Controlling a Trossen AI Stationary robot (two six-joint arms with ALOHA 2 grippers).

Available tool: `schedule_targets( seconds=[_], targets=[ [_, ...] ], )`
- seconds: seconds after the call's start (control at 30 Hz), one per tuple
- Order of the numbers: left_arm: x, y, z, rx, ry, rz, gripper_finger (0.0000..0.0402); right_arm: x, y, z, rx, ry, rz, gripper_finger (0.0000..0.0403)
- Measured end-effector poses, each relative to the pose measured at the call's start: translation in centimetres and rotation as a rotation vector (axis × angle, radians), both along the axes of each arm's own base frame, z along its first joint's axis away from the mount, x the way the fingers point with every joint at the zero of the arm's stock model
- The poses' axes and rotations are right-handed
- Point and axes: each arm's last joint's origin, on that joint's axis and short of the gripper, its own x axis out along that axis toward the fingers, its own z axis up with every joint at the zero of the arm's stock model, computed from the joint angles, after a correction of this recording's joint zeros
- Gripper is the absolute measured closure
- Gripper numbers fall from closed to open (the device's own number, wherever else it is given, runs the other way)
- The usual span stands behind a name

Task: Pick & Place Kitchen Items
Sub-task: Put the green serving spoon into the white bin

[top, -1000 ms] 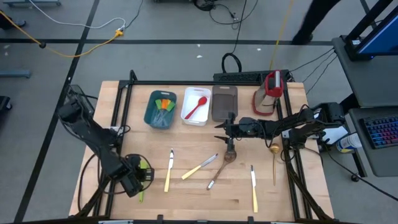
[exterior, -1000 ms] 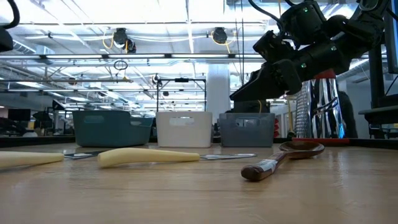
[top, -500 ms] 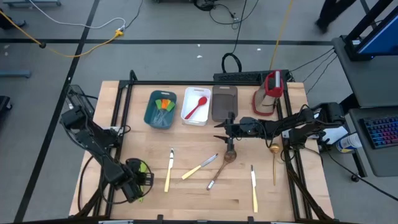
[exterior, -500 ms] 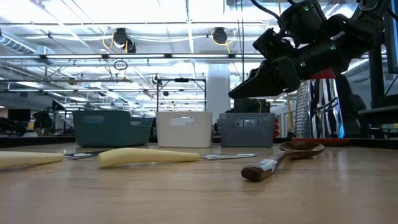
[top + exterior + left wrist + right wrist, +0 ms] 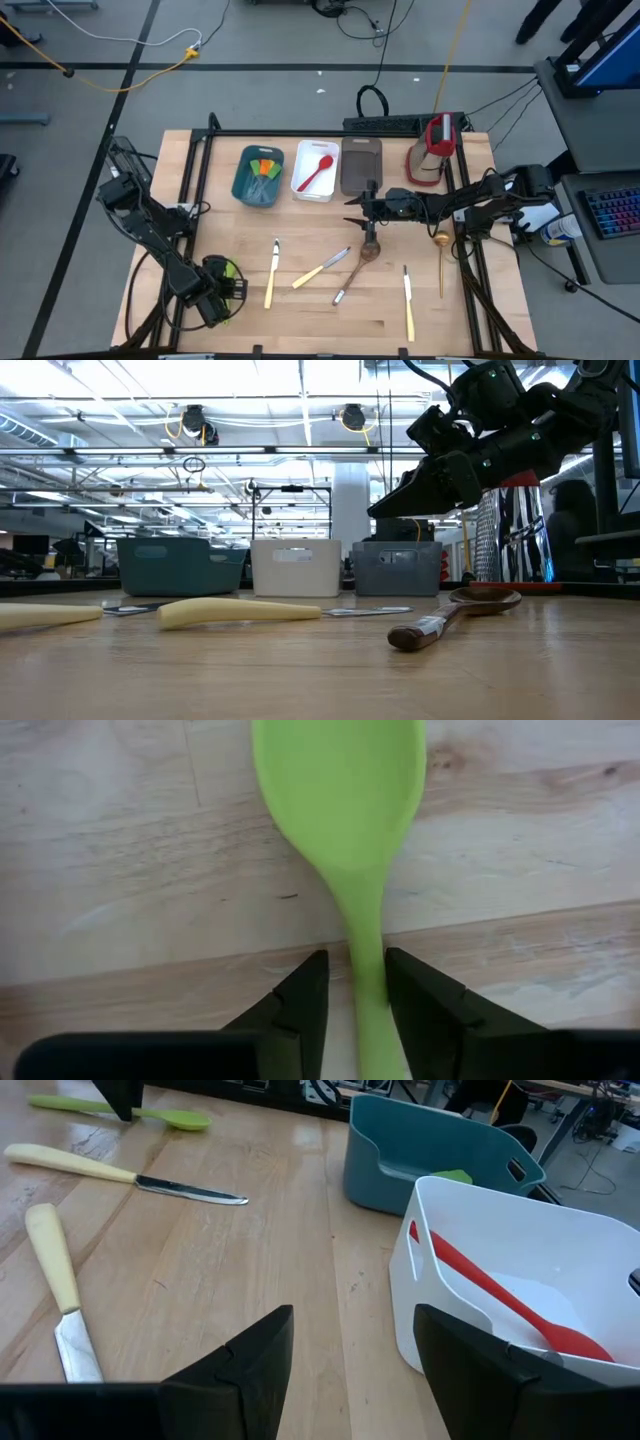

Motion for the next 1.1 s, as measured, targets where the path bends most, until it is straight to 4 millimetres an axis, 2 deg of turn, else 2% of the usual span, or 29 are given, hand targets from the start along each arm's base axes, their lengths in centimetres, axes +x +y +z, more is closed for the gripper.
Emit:
schedule_targets(
  seconds=[0.27, 0.47, 0.7, 1.1],
  targets=[
    [0.0, 0.0, 0.0, 0.002, 0.007, 0.002, 0.0385, 0.0, 0.0, 0.0, 0.000, 0.000, 0.000, 0.0202],
    [0.2, 0.3, -0.1, 0.003, 0.011, 0.020, 0.0369, 0.0, 0.0, 0.0, 0.000, 0.000, 0.000, 0.0202],
    [1.0, 1.1, 0.5, -0.019, 0.014, -0.002, 0.0387, 0.0, 0.0, 0.0, -0.018, 0.002, 0.006, 0.0202],
    [3.3, 3.7, 0.9, 0.084, -0.061, -0.080, 0.0387, 0.0, 0.0, 0.0, -0.024, -0.001, 0.009, 0.0202]
  ],
)
